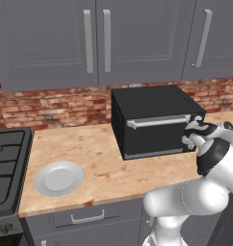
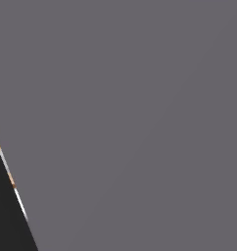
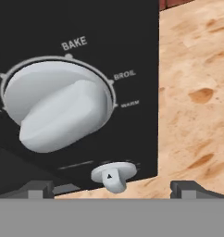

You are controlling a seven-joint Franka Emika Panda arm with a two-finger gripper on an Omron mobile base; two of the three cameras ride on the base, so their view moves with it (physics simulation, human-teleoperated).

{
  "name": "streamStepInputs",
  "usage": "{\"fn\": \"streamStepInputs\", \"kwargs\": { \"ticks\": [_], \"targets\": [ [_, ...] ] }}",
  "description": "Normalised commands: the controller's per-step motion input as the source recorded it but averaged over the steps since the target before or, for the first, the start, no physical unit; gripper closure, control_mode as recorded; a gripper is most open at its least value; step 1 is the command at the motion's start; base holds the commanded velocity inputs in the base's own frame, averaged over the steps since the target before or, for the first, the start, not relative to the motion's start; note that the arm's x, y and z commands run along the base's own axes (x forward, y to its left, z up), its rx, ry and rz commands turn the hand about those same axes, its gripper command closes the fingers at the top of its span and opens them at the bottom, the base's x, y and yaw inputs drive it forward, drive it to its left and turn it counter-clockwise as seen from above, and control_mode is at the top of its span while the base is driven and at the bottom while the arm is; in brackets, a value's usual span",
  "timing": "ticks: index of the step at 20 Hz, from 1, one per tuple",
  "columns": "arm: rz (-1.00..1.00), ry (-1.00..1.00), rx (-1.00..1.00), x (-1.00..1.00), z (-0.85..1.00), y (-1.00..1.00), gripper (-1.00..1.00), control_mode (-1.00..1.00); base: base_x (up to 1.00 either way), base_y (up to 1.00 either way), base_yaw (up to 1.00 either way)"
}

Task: Pick up the bagel from the plate, place it on the toaster oven rack, close the door, and set the timer.

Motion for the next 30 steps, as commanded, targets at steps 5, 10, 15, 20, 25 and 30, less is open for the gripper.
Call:
{"fn": "streamStepInputs", "kwargs": {
  "ticks": [5,10,15,20,25,30],
  "targets": [
    [0.00,0.00,0.00,0.03,-0.14,-0.19,-1.00,-1.00,0.00,0.00,0.00],
    [0.00,0.00,0.00,0.17,-0.07,-0.06,-1.00,-1.00,0.00,0.00,0.00],
    [0.00,0.00,0.00,0.18,-0.01,0.00,-1.00,-1.00,0.00,0.00,0.00],
    [0.00,0.00,0.00,0.17,-0.06,0.00,-1.00,-1.00,0.00,0.00,0.00],
    [0.00,0.00,0.00,0.15,-0.08,0.00,-1.00,-1.00,0.00,0.00,0.00],
    [0.00,0.00,0.00,0.08,-0.09,0.00,1.00,-1.00,0.00,0.00,0.00]
  ]
}}
